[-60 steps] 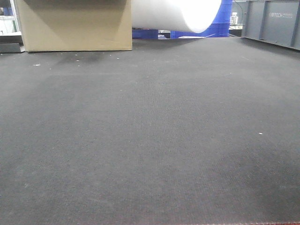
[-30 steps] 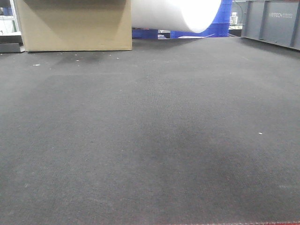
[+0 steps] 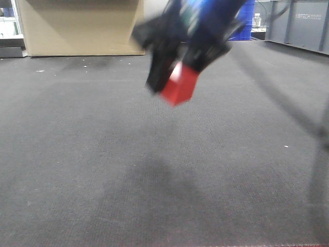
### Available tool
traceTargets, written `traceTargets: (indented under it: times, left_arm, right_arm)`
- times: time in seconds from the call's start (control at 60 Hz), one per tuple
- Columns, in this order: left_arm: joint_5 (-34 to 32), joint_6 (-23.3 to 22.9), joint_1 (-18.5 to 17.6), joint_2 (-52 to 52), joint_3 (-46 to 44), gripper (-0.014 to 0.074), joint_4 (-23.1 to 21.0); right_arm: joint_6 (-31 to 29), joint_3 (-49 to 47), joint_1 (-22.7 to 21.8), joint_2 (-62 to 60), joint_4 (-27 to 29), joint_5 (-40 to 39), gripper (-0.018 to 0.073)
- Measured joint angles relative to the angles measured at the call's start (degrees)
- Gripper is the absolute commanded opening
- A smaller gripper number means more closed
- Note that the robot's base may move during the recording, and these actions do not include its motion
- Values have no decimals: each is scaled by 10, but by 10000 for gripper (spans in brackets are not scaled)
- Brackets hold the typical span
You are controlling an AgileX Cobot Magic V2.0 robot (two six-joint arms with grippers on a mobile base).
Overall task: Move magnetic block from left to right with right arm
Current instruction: 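Lower the held red cube onto the carpet with the right gripper, then open the right gripper and raise it off the cube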
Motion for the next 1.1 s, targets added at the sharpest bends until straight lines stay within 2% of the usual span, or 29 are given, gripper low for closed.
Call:
traceTargets:
  times: [0.234,0.3,0.334,0.417,0.467,0.534,0.734,0.817,0.867,0.967,1.051,1.101]
  left_arm:
    - [0,0,0,0,0,-116,0]
    - [0,0,0,0,0,-116,0]
    - [0,0,0,0,0,-116,0]
    - [0,0,0,0,0,-116,0]
    - [0,0,0,0,0,-116,0]
    - [0,0,0,0,0,-116,0]
    - [0,0,0,0,0,-116,0]
    - [0,0,0,0,0,-116,0]
    - [0,0,0,0,0,-116,0]
    - [0,0,0,0,0,-116,0]
    - [0,0,0,0,0,-116,0]
    - [0,0,0,0,0,-116,0]
  right_arm:
    - [0,-14,0,67,1,3,165]
    - [0,-14,0,70,1,5,201]
    - [0,-14,0,71,1,6,235]
    - [0,-14,0,71,1,8,386]
    - [0,-14,0,71,1,8,519]
    - [0,-14,0,71,1,8,654]
    - [4,-14,0,62,2,14,616]
    - [7,-14,0,41,3,22,560]
    - [11,-14,0,25,6,25,486]
    - [14,-14,0,-26,14,32,261]
    - [16,-11,0,-69,25,36,109]
    - [16,-2,0,-99,31,34,53]
